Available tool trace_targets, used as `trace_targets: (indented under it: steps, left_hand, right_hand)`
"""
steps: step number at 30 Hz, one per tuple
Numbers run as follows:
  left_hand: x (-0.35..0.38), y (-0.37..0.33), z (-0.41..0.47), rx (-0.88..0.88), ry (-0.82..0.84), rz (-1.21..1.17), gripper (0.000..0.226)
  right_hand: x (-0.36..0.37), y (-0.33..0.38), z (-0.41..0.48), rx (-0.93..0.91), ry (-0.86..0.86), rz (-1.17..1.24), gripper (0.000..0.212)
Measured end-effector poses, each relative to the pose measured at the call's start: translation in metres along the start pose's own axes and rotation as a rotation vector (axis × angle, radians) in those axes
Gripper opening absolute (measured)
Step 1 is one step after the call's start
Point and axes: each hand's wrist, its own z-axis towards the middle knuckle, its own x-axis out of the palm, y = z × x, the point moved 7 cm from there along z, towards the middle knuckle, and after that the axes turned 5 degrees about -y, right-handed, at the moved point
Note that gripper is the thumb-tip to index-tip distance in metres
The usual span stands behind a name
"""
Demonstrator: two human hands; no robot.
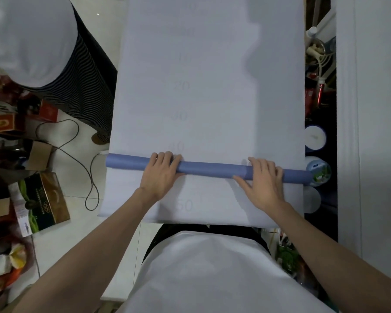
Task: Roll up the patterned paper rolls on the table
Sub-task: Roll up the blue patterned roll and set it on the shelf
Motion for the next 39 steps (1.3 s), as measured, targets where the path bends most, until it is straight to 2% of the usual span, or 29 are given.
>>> trace_targets:
  steps: [2, 5, 8, 10, 13, 15, 20, 23, 25, 28, 31, 36, 39]
  left_hand:
    - [-0.001, 0.003, 0.006, 0.005, -0.008, -0.027, 0.04]
    - [-0.002, 0.006, 0.016, 0.01, -0.031, -0.069, 0.028]
    - [0.003, 0.009, 0.022, -0.014, -0.02, -0.067, 0.026]
    - [0.004, 0.008, 0.023, -0.014, -0.016, -0.034, 0.04]
    - [0.005, 0.006, 0.026, 0.01, 0.004, 0.017, 0.057]
    - [0.001, 0.008, 0.032, 0.013, -0.013, 0.023, 0.054]
    - [-0.003, 0.016, 0.05, 0.037, 0.013, -0.072, 0.042]
    - [0.0, 0.014, 0.052, 0.044, 0.022, -0.119, 0.033]
    - [0.0, 0.011, 0.052, 0.024, 0.02, -0.088, 0.038]
    - [-0.002, 0.009, 0.055, 0.002, 0.019, -0.018, 0.05]
    - [-0.003, 0.012, 0.06, -0.001, 0.033, 0.006, 0.046]
    - [0.002, 0.016, 0.067, 0.032, 0.086, -0.001, 0.032]
    - [0.001, 0.016, 0.069, 0.022, 0.074, 0.0, 0.041]
  right_hand:
    - [-0.003, -0.002, 0.002, -0.021, -0.022, 0.077, 0.058]
    - [-0.01, -0.005, 0.013, -0.072, -0.108, 0.152, 0.036]
    - [-0.012, -0.01, 0.023, -0.057, -0.175, 0.071, 0.029]
    - [-0.012, -0.009, 0.027, -0.048, -0.202, -0.01, 0.03]
    - [-0.004, -0.003, 0.028, -0.095, -0.145, -0.092, 0.045]
    - [0.0, -0.002, 0.028, -0.122, -0.105, -0.131, 0.055]
    - [-0.006, -0.016, 0.039, -0.064, -0.111, -0.058, 0.037]
    - [-0.007, -0.015, 0.044, -0.066, -0.132, -0.078, 0.041]
    - [-0.007, -0.013, 0.047, -0.059, -0.149, -0.088, 0.043]
    - [-0.002, -0.01, 0.052, -0.091, -0.069, -0.114, 0.061]
    - [-0.007, -0.012, 0.06, -0.127, -0.064, -0.112, 0.052]
    - [-0.013, -0.016, 0.067, -0.103, -0.079, 0.023, 0.037]
    - [-0.011, -0.014, 0.067, -0.085, -0.095, -0.029, 0.04]
